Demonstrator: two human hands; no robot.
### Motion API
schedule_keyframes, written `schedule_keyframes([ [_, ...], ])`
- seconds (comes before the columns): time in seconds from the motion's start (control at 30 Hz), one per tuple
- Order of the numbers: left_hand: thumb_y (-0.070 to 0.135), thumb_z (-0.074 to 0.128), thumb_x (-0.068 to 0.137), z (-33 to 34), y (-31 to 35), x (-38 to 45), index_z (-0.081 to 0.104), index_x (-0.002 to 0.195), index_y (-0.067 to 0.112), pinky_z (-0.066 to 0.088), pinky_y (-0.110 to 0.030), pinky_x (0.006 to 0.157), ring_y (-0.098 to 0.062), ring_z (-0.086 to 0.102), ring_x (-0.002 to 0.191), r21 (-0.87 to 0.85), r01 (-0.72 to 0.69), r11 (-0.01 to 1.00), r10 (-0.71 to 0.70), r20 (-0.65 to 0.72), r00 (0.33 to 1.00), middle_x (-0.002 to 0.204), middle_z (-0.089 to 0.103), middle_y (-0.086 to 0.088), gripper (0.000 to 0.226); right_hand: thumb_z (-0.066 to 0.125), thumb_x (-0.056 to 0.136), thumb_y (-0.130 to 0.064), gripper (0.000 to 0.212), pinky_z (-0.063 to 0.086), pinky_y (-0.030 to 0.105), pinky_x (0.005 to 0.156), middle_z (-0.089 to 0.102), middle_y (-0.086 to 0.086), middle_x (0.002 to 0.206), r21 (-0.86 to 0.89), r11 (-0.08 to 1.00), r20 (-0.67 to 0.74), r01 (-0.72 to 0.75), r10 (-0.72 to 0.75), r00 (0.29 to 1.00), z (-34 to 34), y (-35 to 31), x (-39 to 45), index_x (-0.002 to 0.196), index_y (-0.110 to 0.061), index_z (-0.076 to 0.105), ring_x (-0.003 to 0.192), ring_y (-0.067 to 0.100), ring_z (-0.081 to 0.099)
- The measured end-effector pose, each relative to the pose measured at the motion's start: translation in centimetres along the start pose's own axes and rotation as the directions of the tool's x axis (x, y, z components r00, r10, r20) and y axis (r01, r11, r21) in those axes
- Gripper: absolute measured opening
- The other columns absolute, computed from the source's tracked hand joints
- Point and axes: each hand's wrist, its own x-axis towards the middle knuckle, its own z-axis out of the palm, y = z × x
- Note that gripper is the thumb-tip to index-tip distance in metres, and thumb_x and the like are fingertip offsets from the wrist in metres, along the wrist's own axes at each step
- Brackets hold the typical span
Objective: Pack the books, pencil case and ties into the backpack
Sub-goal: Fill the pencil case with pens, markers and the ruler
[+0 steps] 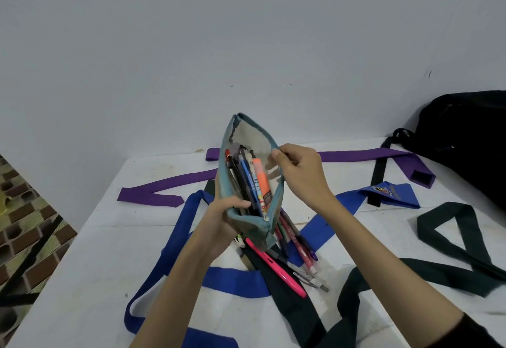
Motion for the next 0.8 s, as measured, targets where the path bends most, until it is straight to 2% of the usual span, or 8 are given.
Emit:
schedule_keyframes([
  [0.1,0.01,0.071,0.044,-0.1,-0.3,0.1,0.051,0.099,-0.001,0.056,-0.03,0.06,-0.028,0.064,0.078,-0.003,-0.007,1.0,0.007,0.008,1.0,0.081,0.064,-0.014,0.06,0.047,0.099,-0.027,0.035,0.054,0.026,0.059,0.072,0.004,0.08,0.082,0.991,0.136,-0.109,0.098,0.986,-0.3,0.0,0.9,0.084,-0.003,0.068,0.068,0.022,0.069],
  [0.23,0.016,0.069,0.051,-0.8,-0.9,0.1,0.061,0.098,0.006,0.052,-0.04,0.08,-0.031,0.06,0.096,-0.084,-0.033,0.996,0.034,0.013,0.999,0.099,0.06,-0.011,0.049,0.04,0.098,-0.044,0.049,0.052,0.028,0.056,0.07,0.008,0.078,0.255,0.898,0.163,-0.358,0.326,0.931,-1.6,2.0,0.5,0.083,-0.005,0.066,0.063,0.021,0.065],
  [0.33,0.016,0.068,0.054,-1.3,-1.1,0.0,0.07,0.092,0.01,0.054,-0.038,0.078,-0.027,0.064,0.09,-0.096,-0.061,0.993,0.066,0.055,0.996,0.093,0.066,-0.009,0.039,0.052,0.096,-0.032,0.031,0.046,0.025,0.054,0.065,0.004,0.072,-0.195,0.899,0.137,-0.392,0.421,0.897,-2.0,5.3,-1.0,0.078,-0.009,0.063,0.059,0.016,0.057],
  [0.43,0.02,0.079,0.049,-1.5,-1.0,0.1,0.07,0.097,0.011,0.054,-0.038,0.079,-0.027,0.064,0.091,-0.093,-0.078,0.993,0.084,0.065,0.994,0.097,0.065,-0.01,0.049,0.055,0.091,-0.038,0.026,0.043,0.026,0.06,0.06,0.0,0.079,-0.725,0.662,0.257,-0.19,0.516,0.817,-1.6,7.7,-2.9,0.087,-0.012,0.06,0.073,0.017,0.056],
  [0.53,0.025,0.083,0.046,-1.2,-1.1,0.1,0.066,0.105,0.009,0.055,-0.039,0.08,-0.028,0.063,0.092,-0.076,-0.058,0.995,0.063,0.059,0.996,0.1,0.064,-0.012,0.064,0.048,0.093,-0.04,0.027,0.042,0.029,0.062,0.057,0.001,0.083,-0.835,0.542,0.206,-0.098,0.473,0.857,-0.7,8.5,-4.1,0.088,-0.014,0.051,0.078,0.021,0.056],
  [0.63,0.027,0.085,0.044,-0.9,-1.3,0.0,0.062,0.111,0.007,0.057,-0.038,0.075,-0.027,0.065,0.09,-0.06,-0.042,0.997,0.046,0.065,0.997,0.098,0.065,-0.012,0.074,0.049,0.092,-0.033,0.028,0.038,0.028,0.056,0.056,0.004,0.076,-0.821,0.566,0.202,-0.075,0.411,0.889,0.0,8.5,-4.1,0.076,-0.011,0.047,0.069,0.022,0.053],
  [0.73,0.024,0.083,0.047,-0.8,-1.4,-0.1,0.06,0.118,0.008,0.056,-0.038,0.074,-0.027,0.065,0.093,-0.044,-0.057,0.997,0.06,0.068,0.996,0.101,0.065,-0.012,0.076,0.058,0.088,-0.03,0.038,0.032,0.023,0.045,0.047,0.003,0.054,-0.701,0.669,0.079,-0.246,0.415,0.906,-0.5,7.5,-3.0,0.059,-0.01,0.044,0.049,0.016,0.044],
  [0.8,0.018,0.075,0.053,-0.8,-1.5,-0.2,0.057,0.122,0.009,0.056,-0.04,0.078,-0.029,0.063,0.096,-0.044,-0.07,0.997,0.073,0.059,0.996,0.105,0.064,-0.012,0.073,0.063,0.083,-0.024,0.033,0.042,0.028,0.049,0.054,0.012,0.055,-0.506,0.789,-0.063,-0.348,0.368,0.928,-1.5,6.0,-1.8,0.062,-0.001,0.054,0.05,0.019,0.049],
])
